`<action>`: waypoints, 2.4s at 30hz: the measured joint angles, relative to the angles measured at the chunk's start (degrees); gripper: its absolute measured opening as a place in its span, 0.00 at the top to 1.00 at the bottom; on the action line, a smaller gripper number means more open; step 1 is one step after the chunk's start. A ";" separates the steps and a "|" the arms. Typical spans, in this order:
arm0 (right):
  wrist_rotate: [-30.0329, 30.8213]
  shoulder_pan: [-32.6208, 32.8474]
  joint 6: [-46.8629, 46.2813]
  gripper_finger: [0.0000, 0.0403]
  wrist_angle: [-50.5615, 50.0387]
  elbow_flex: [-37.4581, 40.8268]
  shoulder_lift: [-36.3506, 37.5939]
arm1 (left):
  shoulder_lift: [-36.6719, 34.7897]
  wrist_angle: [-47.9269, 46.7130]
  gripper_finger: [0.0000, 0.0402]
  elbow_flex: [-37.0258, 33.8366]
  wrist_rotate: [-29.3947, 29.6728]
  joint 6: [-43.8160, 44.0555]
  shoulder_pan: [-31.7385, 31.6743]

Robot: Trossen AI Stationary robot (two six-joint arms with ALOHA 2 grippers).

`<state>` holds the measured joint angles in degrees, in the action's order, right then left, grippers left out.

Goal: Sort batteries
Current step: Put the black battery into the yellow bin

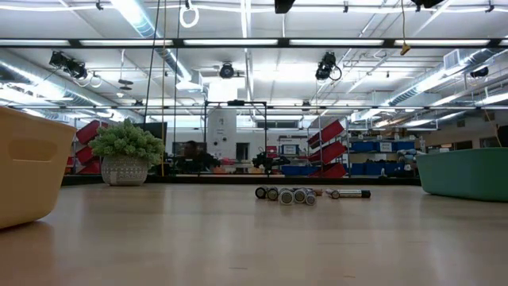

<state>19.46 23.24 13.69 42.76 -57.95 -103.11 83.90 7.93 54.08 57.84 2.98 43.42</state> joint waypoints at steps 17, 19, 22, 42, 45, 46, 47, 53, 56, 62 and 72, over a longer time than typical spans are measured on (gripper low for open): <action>0.47 0.00 -0.19 0.93 0.00 -0.02 0.00 | 0.00 0.49 0.78 0.00 1.10 -1.05 0.00; 0.84 0.00 -0.11 0.93 -0.04 -0.02 0.00 | 0.00 0.76 0.84 0.00 1.29 -1.24 0.00; 0.82 0.04 -0.08 0.92 -0.05 -0.02 0.00 | 0.00 1.19 0.94 0.00 1.29 -1.36 -0.15; 14.64 4.02 -3.26 0.75 -5.56 -0.11 0.63 | -3.72 -42.31 0.92 13.07 -14.33 41.14 17.00; 14.64 4.02 -3.45 0.75 -5.51 -0.11 0.63 | -3.20 -51.76 0.91 13.07 -20.99 54.65 17.91; 14.64 4.02 -3.45 0.75 -5.55 -0.11 0.63 | -2.64 -54.59 0.91 13.07 -22.86 57.91 18.07; 14.64 4.02 -3.45 0.75 -5.55 -0.11 0.63 | -1.96 -56.77 0.92 13.05 -25.07 60.34 18.10; 14.64 3.96 -3.66 0.75 -5.46 -0.09 0.63 | 2.38 -60.96 0.93 13.00 -32.92 65.40 17.81; 14.64 3.96 -3.64 0.75 -5.40 -0.09 0.63 | 4.51 -60.79 0.93 13.00 -34.15 65.47 17.28; 14.62 3.44 -3.67 0.75 -5.31 -0.07 0.63 | 7.21 -60.49 0.93 13.00 -36.77 65.49 16.23; 14.61 3.24 -4.28 0.75 -5.36 -0.04 0.63 | 7.65 -60.03 0.75 13.00 -35.43 65.94 16.20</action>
<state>34.08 26.48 9.41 37.40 -58.00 -102.48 91.55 -52.10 67.09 22.41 68.93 59.61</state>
